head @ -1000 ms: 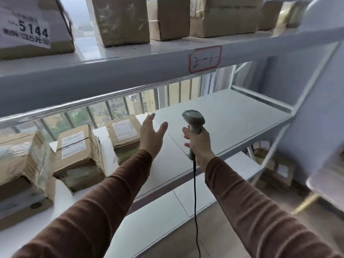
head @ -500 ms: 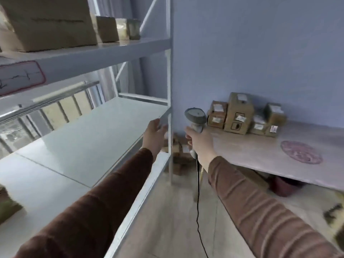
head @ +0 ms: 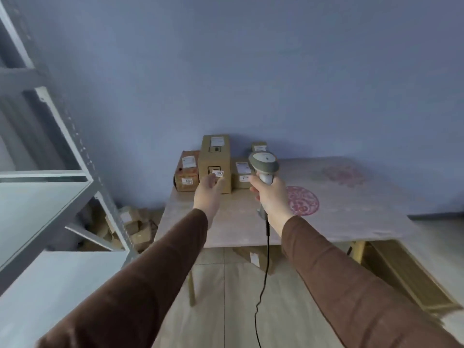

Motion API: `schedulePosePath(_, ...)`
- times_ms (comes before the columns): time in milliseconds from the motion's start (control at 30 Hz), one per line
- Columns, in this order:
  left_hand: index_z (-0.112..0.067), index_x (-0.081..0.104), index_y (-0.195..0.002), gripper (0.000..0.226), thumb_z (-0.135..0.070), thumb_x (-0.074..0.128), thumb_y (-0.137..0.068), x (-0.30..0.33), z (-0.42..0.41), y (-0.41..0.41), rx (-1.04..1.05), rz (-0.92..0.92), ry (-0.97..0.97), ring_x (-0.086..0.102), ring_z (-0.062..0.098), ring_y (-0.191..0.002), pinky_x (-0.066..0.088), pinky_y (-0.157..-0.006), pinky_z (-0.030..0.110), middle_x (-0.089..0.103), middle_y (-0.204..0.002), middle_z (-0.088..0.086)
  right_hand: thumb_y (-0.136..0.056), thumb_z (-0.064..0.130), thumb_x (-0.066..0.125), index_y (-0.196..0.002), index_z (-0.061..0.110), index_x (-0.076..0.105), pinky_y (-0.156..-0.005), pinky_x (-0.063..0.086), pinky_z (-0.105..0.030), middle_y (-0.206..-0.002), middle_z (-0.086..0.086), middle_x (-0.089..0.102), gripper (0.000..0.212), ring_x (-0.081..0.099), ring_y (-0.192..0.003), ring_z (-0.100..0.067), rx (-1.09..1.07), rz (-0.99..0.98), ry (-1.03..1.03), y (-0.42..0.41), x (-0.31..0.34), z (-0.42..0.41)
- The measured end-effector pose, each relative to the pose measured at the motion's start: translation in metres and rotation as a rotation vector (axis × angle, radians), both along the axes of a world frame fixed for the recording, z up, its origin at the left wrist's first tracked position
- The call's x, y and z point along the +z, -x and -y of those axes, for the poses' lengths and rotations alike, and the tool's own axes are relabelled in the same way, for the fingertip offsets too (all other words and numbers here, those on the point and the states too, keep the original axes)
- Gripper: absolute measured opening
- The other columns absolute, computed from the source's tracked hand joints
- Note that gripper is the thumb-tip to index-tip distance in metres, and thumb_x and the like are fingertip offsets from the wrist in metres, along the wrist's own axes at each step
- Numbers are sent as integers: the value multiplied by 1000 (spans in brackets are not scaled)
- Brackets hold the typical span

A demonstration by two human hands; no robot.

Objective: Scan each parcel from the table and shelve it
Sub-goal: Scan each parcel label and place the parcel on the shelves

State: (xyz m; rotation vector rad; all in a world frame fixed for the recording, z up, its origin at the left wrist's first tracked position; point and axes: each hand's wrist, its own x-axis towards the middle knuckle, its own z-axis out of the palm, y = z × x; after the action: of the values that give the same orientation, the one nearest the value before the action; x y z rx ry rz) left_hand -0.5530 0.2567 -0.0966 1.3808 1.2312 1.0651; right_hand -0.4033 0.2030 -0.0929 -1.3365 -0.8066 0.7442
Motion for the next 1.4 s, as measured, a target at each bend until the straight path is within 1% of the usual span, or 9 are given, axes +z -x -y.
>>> schedulePosePath(133,-13,41,-156,58,-36,57,-105,-9,-28,-73,-39,24,36,47,18,-142,35,-107,27,48,-158,2,-94,19,72,-89,25,64,-66,51,-33,-76,6,69,11,67,-74,-15,-58,-15,14,-74,-1,-26)
schedulePosePath(233,-14,43,-155,56,-37,56,-105,-15,-52,-111,-48,15,58,49,17,-136,36,-103,28,49,-156,3,-94,16,71,-85,24,62,-70,52,-35,-77,5,68,15,67,-76,-17,-82,-7,19,-117,-4,-46)
schedulePosePath(367,-14,41,-156,57,-38,55,-106,-26,-93,-150,-62,18,104,48,21,-140,37,-105,30,49,-156,5,-96,16,71,-94,23,62,-66,51,-31,-85,3,69,12,68,-79,-16,-112,-25,24,-164,-10,-78)
schedulePosePath(533,-14,39,-158,57,-36,54,-107,-45,-156,-191,-71,36,149,47,19,-139,35,-103,28,46,-158,4,-96,18,70,-100,24,61,-74,54,-37,-91,2,71,11,70,-85,-18,-133,4,41,-209,-23,-141)
schedulePosePath(667,-13,40,-157,56,-36,52,-107,-65,-223,-221,-74,30,181,47,11,-123,35,-100,28,48,-157,4,-96,22,70,-94,28,60,-78,53,-39,-89,3,69,11,71,-91,-22,-119,30,90,-238,-37,-208)
schedulePosePath(867,-11,37,-159,58,-36,50,-108,-98,-338,-264,-75,-19,260,45,22,-143,34,-111,30,45,-160,6,-96,23,70,-92,26,60,-95,54,-50,-100,-3,70,11,70,-105,-30,-117,27,206,-276,-71,-324)
schedulePosePath(1033,-14,28,-163,64,-41,47,-108,-127,-410,-293,-92,-85,338,40,25,-149,32,-120,37,37,-166,6,-95,22,72,-103,12,66,-82,50,-39,-91,-2,68,14,65,-91,-25,-149,31,284,-300,-106,-402)
schedulePosePath(1233,-21,15,-166,71,-49,44,-108,-163,-449,-315,-131,-101,473,28,28,-155,27,-122,42,23,-171,5,-95,20,73,-116,10,68,-93,52,-40,-111,-7,74,24,67,-105,-25,-100,-52,398,-310,-153,-446)
schedulePosePath(1400,-23,22,-165,61,-39,44,-110,-182,-453,-327,-194,-53,477,44,25,-143,35,-118,40,37,-165,7,-94,12,73,-123,9,68,-95,57,-45,-114,-9,75,30,71,-106,-27,-51,-137,423,-312,-174,-455)
